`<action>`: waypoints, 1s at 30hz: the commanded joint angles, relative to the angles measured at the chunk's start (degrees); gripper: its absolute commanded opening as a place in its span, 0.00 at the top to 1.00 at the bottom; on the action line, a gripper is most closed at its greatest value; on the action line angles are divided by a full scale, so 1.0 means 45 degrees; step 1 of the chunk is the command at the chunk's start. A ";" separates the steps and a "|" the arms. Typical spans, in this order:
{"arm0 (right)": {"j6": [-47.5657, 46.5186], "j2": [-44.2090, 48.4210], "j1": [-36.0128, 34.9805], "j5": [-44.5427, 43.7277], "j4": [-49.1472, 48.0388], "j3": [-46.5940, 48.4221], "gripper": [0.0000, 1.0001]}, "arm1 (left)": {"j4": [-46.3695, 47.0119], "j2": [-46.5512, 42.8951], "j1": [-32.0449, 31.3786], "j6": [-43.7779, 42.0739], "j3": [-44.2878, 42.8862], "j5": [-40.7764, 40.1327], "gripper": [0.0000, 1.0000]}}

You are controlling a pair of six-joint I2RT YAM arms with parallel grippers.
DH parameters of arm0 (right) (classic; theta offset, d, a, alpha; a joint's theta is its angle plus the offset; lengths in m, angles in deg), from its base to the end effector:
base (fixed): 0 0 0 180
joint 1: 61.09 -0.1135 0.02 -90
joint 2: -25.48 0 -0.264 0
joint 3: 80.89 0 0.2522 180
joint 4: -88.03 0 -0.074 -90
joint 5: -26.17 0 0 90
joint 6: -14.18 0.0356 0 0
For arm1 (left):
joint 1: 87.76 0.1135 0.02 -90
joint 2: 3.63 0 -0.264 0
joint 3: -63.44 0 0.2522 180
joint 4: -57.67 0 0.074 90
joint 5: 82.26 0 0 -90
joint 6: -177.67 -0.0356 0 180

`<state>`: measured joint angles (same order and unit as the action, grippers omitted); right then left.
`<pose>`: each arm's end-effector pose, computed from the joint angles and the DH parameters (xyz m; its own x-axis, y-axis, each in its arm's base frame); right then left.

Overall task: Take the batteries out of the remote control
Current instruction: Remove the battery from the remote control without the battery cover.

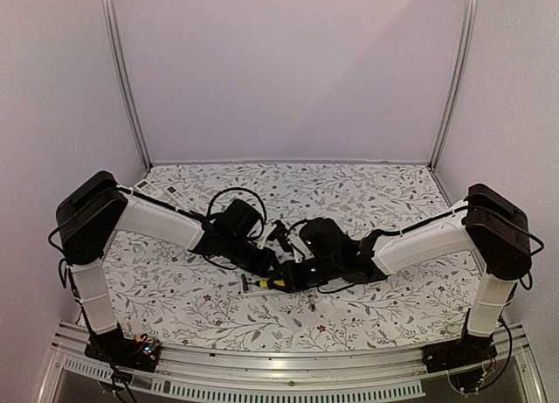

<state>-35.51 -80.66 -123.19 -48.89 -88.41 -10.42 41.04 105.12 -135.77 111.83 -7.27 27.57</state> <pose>0.1707 0.3421 0.1515 -0.8385 -0.2479 -0.4852 -0.5309 0.5718 0.6254 0.2356 -0.2799 0.1204 -0.8379 0.3554 -0.4144 0.5343 0.6894 -0.4892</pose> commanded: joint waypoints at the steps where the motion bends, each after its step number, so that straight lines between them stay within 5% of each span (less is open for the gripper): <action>1: 0.0033 0.0290 -0.0490 0.1336 -0.1473 0.0032 1.00 | -0.2391 0.0653 -0.0332 0.0007 0.0565 -0.0597 0.88; 30: 0.0841 0.1547 -0.0935 0.0926 0.0058 -0.0397 1.00 | -0.2370 0.0662 -0.0320 0.0017 0.0525 -0.0756 0.89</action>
<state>-32.51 -75.73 -127.08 -44.97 -89.04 -12.08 38.70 105.25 -136.25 111.92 -7.05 26.76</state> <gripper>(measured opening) 0.146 0.114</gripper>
